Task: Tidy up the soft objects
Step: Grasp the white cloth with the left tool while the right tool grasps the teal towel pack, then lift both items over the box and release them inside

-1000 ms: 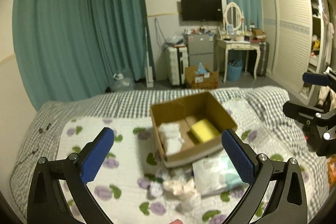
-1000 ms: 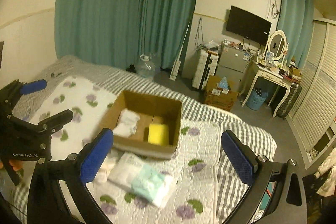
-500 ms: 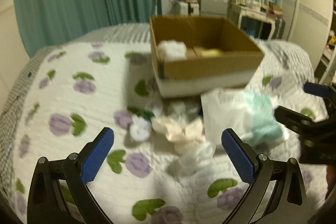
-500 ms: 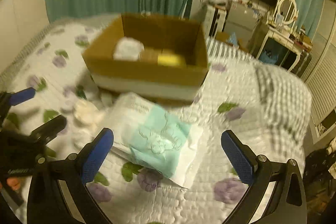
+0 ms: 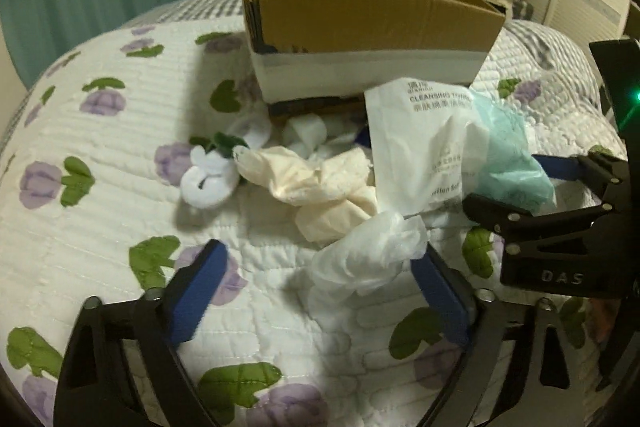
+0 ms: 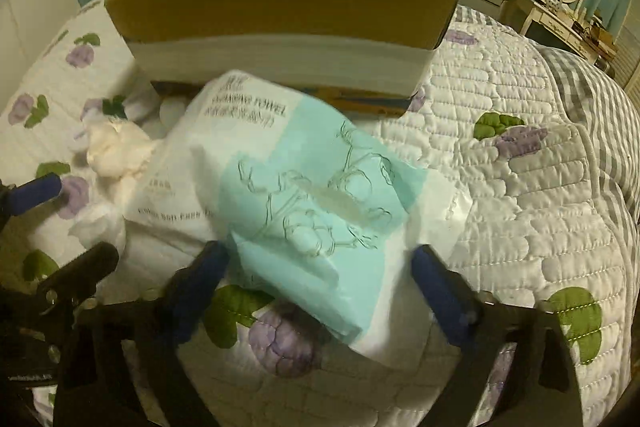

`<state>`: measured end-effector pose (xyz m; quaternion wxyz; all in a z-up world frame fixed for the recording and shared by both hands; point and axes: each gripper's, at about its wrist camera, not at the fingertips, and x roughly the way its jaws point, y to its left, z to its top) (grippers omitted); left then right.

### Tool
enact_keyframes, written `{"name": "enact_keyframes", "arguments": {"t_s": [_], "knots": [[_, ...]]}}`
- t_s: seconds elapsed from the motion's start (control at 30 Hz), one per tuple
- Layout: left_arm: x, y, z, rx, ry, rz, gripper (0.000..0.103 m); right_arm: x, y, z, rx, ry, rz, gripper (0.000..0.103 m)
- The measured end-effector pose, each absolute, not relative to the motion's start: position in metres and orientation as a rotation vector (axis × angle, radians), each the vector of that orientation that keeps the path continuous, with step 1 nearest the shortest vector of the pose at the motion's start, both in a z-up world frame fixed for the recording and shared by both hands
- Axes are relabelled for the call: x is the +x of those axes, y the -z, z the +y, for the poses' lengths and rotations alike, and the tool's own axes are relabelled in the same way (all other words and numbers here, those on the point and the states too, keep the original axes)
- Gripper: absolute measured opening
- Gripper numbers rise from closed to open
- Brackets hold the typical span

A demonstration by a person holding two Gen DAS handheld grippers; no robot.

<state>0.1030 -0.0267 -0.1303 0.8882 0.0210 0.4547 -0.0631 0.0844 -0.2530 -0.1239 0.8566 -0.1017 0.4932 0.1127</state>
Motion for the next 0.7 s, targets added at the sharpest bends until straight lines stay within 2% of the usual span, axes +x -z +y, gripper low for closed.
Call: {"name": "enact_keyframes", "arguments": {"t_s": [0.03,0.1,0.13,0.2,0.27,0.37,0.47,0.7], "knots": [[0.105,0.133,-0.026,0.039,0.138,0.955,0.080,0.083,0.124,-0.254,-0.209,-0.243,1.034,0.077],[0.106,0.135,-0.026,0.031,0.156,0.967,0.071,0.081,0.123,-0.254,-0.210,-0.240,1.023,0.063],[0.106,0.135,-0.027,0.028,0.162,0.970,0.067,0.079,0.121,-0.254,-0.212,-0.236,1.016,0.059],[0.106,0.137,-0.027,0.021,0.181,0.980,0.053,0.074,0.118,-0.256,-0.211,-0.229,0.999,0.048],[0.108,0.141,-0.026,0.013,0.191,1.000,0.044,0.070,0.112,-0.258,-0.205,-0.228,0.991,0.041],[0.109,0.142,-0.024,0.001,0.205,1.009,0.038,0.064,0.104,-0.262,-0.196,-0.220,0.971,0.033],[0.106,0.138,-0.023,-0.007,0.221,1.003,0.033,0.055,0.093,-0.261,-0.202,-0.210,0.944,0.030],[0.091,0.108,-0.018,-0.003,0.226,0.964,0.032,0.040,0.057,-0.270,-0.208,-0.186,0.868,0.020]]}}
